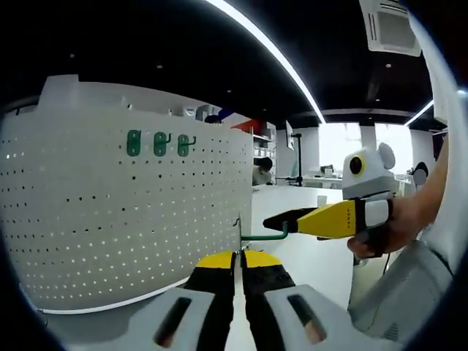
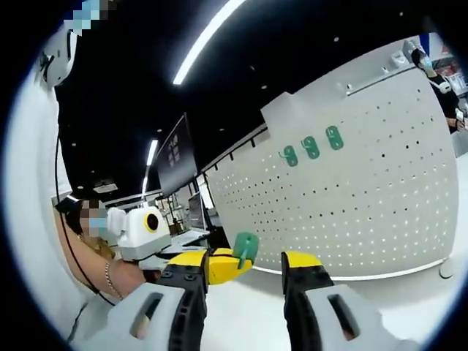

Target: Insert the hook assembly into the mounting plate slot until the hook locks in place.

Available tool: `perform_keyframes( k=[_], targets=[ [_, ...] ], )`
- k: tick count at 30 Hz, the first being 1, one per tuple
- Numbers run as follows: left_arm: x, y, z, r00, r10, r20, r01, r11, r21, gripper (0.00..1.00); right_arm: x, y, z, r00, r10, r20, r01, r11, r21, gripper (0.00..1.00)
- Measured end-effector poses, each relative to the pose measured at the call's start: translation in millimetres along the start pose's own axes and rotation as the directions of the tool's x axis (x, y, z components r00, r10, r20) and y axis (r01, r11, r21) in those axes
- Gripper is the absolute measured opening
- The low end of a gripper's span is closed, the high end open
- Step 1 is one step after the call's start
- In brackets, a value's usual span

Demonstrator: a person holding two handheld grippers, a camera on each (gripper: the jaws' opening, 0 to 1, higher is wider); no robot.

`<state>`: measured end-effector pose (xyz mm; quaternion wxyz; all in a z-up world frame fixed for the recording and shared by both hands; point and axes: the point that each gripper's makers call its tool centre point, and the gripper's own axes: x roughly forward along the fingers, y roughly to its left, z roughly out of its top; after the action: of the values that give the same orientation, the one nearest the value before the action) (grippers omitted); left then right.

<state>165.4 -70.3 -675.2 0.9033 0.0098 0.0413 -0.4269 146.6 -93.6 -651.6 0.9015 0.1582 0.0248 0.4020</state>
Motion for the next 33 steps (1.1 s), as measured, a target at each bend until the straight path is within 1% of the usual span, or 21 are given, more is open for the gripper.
perform_keyframes(
  k=[4,8,12,17,23,25,33],
  targets=[
    [1.7,-2.9,0.0,1.0,-0.002,0.002,0.002,1.0,-0.007,0.03,2.7,2.0,-1.4,1.0,0.006,-0.005,-0.006,1.0,0.001,0.31],
    [2.9,-6.0,-0.6,1.0,-0.002,-0.001,0.002,1.0,-0.003,0.03,3.7,2.6,-1.4,1.0,0.007,-0.006,-0.007,1.0,0.006,0.29],
    [4.1,-7.8,0.0,1.0,0.0,-0.001,0.0,1.0,0.001,0.03,3.3,-0.8,-1.8,1.0,-0.006,-0.005,0.007,1.0,0.012,0.27],
    [6.2,-10.9,1.1,1.0,-0.002,0.002,0.002,1.0,-0.008,0.03,3.2,-2.3,-2.4,1.0,-0.019,-0.004,0.019,1.0,0.015,0.21],
    [8.2,-15.6,1.6,1.0,-0.01,-0.002,0.01,1.0,0.007,0.03,4.6,-1.3,-4.4,1.0,-0.021,-0.006,0.021,0.999,0.031,0.13],
    [8.3,-15.5,1.1,1.0,-0.009,-0.003,0.009,1.0,0.002,0.03,5.3,-1.8,-5.9,1.0,-0.024,-0.014,0.025,0.999,0.025,0.13],
    [8.1,-15.9,-0.7,1.0,-0.007,-0.009,0.007,1.0,0.004,0.03,7.4,-1.7,-8.9,0.999,-0.027,-0.02,0.028,0.998,0.049,0.09]
  ],
)
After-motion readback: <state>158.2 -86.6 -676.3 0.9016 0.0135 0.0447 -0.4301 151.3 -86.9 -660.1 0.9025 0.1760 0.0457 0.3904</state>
